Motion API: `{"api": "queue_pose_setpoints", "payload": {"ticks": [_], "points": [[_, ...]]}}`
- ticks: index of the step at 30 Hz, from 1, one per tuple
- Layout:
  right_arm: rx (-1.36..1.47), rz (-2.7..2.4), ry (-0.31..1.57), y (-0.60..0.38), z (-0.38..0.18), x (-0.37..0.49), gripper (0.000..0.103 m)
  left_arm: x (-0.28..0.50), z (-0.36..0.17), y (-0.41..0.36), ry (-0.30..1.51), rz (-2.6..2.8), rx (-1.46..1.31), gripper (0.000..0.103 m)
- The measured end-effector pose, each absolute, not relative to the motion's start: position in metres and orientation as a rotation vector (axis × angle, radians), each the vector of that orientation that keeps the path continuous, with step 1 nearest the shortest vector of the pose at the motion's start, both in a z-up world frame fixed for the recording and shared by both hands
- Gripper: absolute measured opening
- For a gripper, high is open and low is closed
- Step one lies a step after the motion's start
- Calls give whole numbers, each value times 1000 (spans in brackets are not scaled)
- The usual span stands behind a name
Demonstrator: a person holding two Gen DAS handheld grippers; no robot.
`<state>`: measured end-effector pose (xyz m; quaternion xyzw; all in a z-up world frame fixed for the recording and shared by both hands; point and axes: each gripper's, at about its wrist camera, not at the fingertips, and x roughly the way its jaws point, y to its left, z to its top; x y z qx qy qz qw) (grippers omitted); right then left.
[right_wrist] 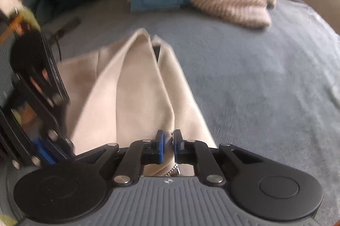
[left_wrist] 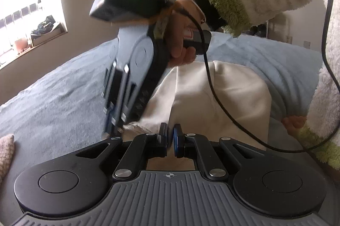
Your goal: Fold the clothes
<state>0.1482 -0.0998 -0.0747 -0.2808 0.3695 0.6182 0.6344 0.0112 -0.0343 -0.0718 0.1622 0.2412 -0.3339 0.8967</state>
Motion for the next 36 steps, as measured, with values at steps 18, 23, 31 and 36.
{"api": "queue_pose_setpoints", "payload": {"ticks": [18,23,31,36], "points": [[-428,1187,839,-144,-71,182,27,22,-77,-35,527,-673,319,5],[-258,1061,822,-184,-43,192,27,27,-78,-32,537,-640,296,6],[-44,772,876,-270,-39,169,38,66,-76,11,653,-377,14,34],[31,788,887,-290,-45,152,38,60,-66,67,718,-243,-194,45]]}}
